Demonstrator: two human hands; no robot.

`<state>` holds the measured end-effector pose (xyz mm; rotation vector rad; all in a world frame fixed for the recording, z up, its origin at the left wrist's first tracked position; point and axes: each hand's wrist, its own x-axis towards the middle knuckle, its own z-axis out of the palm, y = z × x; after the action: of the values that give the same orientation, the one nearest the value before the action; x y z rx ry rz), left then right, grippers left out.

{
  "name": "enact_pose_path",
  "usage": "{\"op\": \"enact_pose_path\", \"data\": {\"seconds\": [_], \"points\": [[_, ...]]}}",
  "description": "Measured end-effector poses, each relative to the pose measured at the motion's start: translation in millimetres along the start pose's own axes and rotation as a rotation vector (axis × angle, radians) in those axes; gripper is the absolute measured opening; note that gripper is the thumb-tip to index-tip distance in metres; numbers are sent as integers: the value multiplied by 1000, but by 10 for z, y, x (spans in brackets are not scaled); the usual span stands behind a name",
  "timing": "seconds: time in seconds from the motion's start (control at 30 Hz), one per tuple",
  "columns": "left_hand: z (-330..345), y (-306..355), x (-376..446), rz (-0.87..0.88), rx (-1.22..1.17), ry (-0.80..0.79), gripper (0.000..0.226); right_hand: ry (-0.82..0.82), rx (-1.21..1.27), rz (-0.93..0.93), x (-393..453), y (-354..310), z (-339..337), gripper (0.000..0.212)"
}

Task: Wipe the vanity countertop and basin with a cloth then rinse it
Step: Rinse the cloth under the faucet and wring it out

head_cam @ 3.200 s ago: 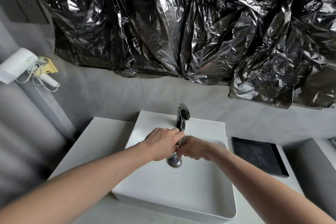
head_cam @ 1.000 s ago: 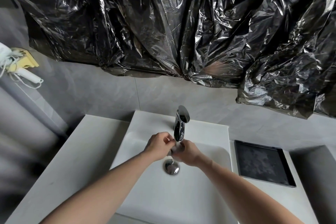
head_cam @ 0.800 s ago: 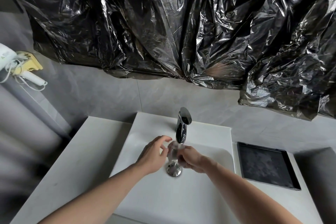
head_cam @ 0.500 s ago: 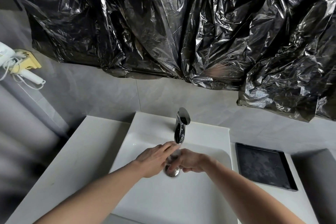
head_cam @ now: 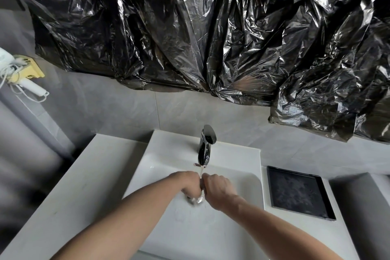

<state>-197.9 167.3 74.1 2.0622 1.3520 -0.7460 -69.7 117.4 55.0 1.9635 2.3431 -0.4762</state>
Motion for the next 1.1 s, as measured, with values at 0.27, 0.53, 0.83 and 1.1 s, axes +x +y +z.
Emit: {"op": "enact_pose_path", "data": {"seconds": [0.27, 0.53, 0.83, 1.1], "points": [[192, -122, -113, 36, -342, 218, 19, 33, 301, 20, -26, 137, 160, 13], [441, -386, -238, 264, -257, 609, 58, -151, 760, 250, 196, 185, 39, 10], [453, -564, -99, 189, -279, 684, 60, -103, 715, 246, 437, 6, -58, 36], [280, -476, -56, 184, -268, 724, 2, -59, 535, 105, 326, 32, -79, 32]]}}
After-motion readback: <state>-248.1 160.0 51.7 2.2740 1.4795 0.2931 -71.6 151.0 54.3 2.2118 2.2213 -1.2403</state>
